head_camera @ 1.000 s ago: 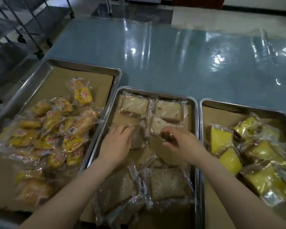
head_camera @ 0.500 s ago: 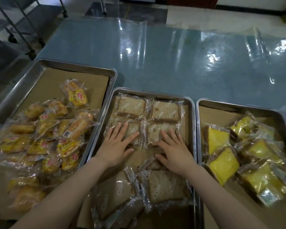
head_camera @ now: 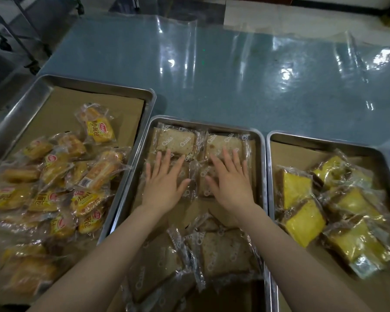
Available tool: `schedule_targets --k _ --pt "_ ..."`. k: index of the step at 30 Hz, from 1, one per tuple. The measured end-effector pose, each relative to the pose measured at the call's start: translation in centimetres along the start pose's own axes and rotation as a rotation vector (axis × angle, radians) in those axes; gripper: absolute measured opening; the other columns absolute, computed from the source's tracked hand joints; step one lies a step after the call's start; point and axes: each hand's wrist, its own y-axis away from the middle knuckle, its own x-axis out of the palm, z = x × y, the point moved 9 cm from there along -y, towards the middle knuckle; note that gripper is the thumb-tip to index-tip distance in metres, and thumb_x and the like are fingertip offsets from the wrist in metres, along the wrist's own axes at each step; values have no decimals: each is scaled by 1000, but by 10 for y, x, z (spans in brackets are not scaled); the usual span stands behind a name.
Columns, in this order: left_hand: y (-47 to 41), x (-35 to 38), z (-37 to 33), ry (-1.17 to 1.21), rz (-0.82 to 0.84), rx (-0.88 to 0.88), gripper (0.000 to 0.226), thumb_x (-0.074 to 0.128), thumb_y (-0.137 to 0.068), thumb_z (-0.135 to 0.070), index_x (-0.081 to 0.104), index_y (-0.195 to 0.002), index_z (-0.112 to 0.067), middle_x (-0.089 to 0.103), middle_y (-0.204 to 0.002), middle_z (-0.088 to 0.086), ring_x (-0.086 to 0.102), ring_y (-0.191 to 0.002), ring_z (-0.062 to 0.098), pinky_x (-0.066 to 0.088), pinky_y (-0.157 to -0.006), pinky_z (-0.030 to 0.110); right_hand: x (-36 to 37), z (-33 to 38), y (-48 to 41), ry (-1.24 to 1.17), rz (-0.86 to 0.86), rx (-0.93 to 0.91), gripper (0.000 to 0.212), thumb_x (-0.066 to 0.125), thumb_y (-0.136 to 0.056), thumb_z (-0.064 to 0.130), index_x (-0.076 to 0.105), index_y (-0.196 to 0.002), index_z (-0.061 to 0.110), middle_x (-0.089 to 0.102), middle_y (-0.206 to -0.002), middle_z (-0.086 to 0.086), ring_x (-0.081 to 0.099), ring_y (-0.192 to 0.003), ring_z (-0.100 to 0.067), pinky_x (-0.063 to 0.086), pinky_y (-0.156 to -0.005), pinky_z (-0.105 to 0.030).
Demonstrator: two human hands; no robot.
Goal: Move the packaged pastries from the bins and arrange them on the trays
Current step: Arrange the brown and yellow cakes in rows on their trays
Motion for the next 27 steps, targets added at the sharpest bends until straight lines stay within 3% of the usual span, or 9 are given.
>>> schedule_targets --k 3,8,15,21,24,27 --pt "-18 14 -1 -122 94 10 77 23 -85 -68 -16 -143 -38 -25 -152 -1 -27 -138 22 -19 -107 50 11 -9 -16 42 74 37 69 32 -96 54 2 -151 26 -11 -158 0 -19 -142 -20 -8 -115 -42" --pt "-26 22 -2 -194 70 112 63 1 -85 -66 -15 -140 -41 -17 -153 -6 -21 -139 18 -20 -108 48 24 -17 -7 80 64 21 65 23 -98 52 8 -152 19 3 -160 -2 -7 -146 -18 -6 -116 -37" --pt "-29 22 -8 -167 80 212 67 -2 -85 -64 -17 -141 -32 -19 -152 -3 -20 -139 14 -14 -111 36 26 -17 -6 126 63 42 65 14 -98 52 4 -152 18 -3 -159 -3 -10 -145 -19 -6 -116 -38" --pt "-28 17 -16 -114 124 235 74 0 -84 -64 -17 -143 -24 -20 -153 -2 -19 -140 11 -9 -114 32 18 -16 -11 108 73 54 66 20 -98 53 2 -152 19 -6 -159 -3 -12 -145 -20 -7 -115 -39" --pt "-18 -3 -21 -20 42 199 69 4 -88 -60 -16 -143 -23 -20 -152 -4 -20 -139 8 -12 -112 28 -4 -6 0 22 -30 1 65 19 -97 53 9 -152 20 -1 -158 1 -12 -144 -15 -7 -115 -35" --pt "8 -22 -15 121 -8 173 62 11 -93 -54 -10 -144 -27 -13 -154 -7 -15 -140 6 -7 -114 28 -17 0 27 -131 -49 -38 51 36 -99 40 34 -146 20 22 -155 3 4 -143 -9 5 -113 -29"
